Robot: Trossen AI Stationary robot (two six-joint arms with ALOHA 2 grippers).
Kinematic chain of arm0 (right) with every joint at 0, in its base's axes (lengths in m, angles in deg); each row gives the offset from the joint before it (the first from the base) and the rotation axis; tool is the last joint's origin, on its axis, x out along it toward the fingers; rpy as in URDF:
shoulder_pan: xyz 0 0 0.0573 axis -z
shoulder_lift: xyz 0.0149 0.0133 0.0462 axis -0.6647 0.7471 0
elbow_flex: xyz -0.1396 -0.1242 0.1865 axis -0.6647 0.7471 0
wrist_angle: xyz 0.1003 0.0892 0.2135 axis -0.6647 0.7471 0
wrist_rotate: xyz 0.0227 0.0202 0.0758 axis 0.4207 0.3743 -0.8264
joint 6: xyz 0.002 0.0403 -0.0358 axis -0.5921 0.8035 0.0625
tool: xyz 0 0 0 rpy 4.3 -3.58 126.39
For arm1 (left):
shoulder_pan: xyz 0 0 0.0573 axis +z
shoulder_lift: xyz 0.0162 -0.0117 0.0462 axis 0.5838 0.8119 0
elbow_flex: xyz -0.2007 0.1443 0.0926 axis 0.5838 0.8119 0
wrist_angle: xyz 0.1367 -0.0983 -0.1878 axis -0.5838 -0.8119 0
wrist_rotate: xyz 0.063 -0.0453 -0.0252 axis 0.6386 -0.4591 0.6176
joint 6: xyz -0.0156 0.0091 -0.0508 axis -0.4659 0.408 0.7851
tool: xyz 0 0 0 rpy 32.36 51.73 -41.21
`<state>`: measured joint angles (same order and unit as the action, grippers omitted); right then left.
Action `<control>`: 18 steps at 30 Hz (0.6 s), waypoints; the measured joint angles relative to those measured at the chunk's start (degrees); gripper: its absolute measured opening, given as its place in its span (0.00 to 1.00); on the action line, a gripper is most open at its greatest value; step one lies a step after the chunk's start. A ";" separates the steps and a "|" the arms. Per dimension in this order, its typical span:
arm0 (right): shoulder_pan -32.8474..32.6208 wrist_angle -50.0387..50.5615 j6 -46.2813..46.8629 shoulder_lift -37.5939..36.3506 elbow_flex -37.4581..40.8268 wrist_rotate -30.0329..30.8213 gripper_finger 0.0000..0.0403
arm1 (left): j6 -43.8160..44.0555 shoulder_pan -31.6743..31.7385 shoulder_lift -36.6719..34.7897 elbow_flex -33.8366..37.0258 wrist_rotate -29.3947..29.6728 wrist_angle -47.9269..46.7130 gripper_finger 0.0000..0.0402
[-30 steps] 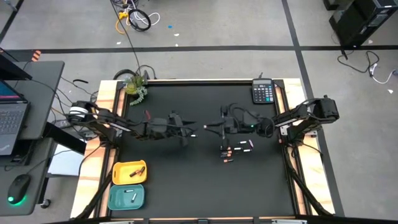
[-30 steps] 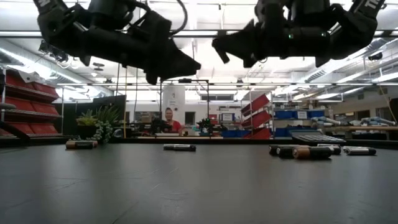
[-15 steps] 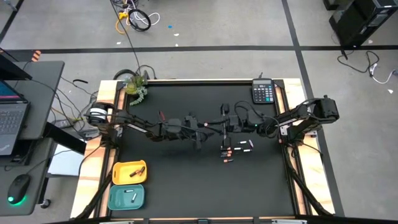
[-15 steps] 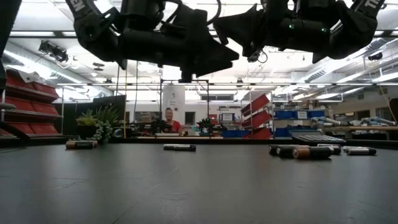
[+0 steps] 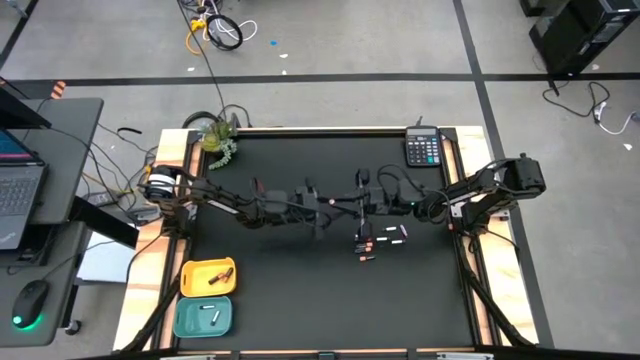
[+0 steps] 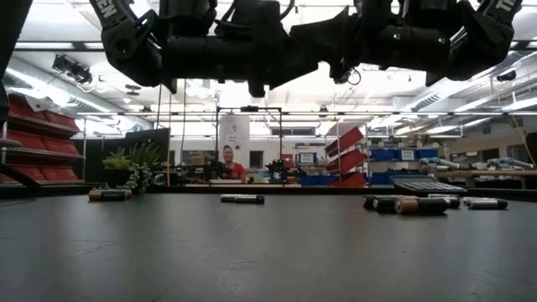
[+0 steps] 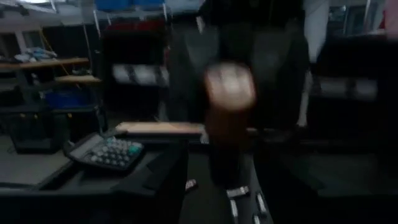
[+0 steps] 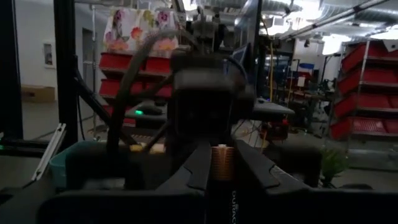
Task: Sort batteries
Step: Put the black battery into the yellow bin
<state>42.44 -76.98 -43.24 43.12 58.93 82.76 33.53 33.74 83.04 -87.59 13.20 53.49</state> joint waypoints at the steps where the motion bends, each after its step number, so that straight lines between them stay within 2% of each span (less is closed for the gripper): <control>1: 0.00 0.27 -0.14 0.00 0.00 0.20 0.12 | -0.13 -0.02 -0.02 0.00 0.08 0.02 0.46; 5: -0.01 0.85 -0.83 -0.02 0.00 0.44 0.12 | -0.49 0.14 0.00 0.00 3.07 -0.06 0.34; 10: -0.02 2.95 -1.61 -0.13 0.02 2.94 0.12 | -1.85 0.72 0.00 0.07 2.51 0.09 0.13; 18: -0.40 4.89 -0.71 -0.09 0.00 8.22 0.31 | -0.87 1.84 -0.02 0.04 2.91 -1.25 0.13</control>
<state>42.04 -72.09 -43.95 43.03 58.93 90.98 32.66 35.57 83.02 -87.54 16.11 52.24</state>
